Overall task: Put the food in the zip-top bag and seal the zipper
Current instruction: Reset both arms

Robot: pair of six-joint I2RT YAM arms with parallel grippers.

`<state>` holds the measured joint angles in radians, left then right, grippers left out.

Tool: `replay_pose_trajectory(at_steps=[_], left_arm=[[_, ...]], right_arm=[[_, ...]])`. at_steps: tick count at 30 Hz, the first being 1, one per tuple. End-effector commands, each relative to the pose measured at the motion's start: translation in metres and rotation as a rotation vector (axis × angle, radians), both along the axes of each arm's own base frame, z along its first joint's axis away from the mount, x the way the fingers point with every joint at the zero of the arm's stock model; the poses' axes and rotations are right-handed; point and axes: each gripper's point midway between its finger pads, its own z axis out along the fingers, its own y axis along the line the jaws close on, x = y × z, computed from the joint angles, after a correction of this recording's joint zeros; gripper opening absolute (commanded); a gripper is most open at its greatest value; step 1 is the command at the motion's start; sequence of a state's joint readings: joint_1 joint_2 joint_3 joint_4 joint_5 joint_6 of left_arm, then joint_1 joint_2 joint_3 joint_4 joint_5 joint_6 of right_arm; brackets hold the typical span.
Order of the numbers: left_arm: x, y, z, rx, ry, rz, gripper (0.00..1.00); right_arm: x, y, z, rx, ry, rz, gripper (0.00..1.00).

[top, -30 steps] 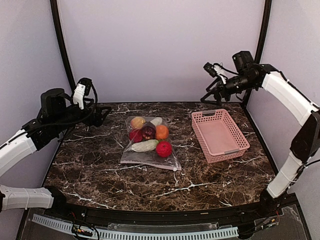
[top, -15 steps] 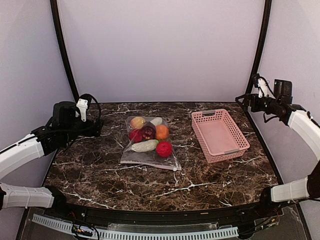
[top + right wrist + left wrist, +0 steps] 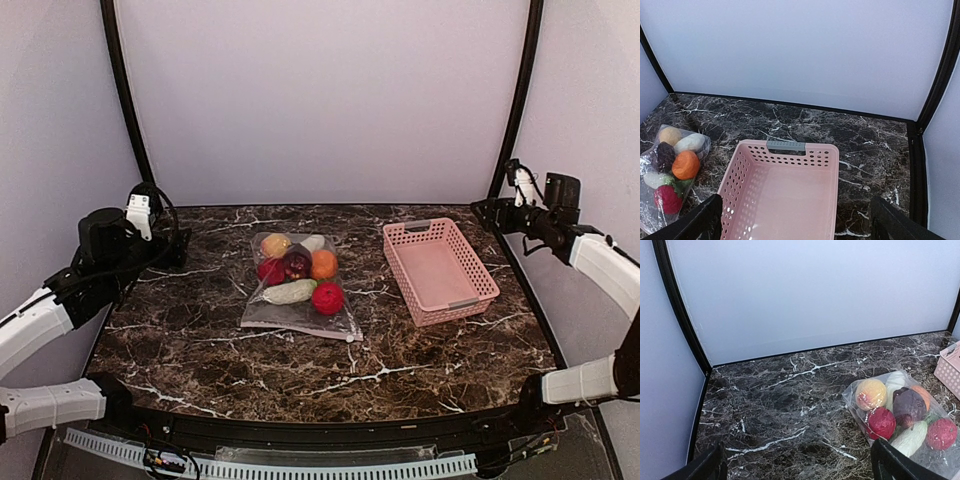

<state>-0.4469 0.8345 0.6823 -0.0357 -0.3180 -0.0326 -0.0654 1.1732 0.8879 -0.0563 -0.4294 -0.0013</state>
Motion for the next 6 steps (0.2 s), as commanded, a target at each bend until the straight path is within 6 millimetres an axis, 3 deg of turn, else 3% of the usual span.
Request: replay_pose_trajectory(at_steps=[1, 6], left_arm=[[-0.0038, 0.0114, 0.0113, -0.031, -0.072, 0.049, 0.99], [-0.0027, 0.0087, 0.0044, -0.027, -0.054, 0.038, 0.99]], right_arm=[[0.0060, -0.0007, 0.0054, -0.022, -0.035, 0.009, 0.99], [0.0063, -0.0019, 0.0023, -0.036, -0.026, 0.007, 0.99]])
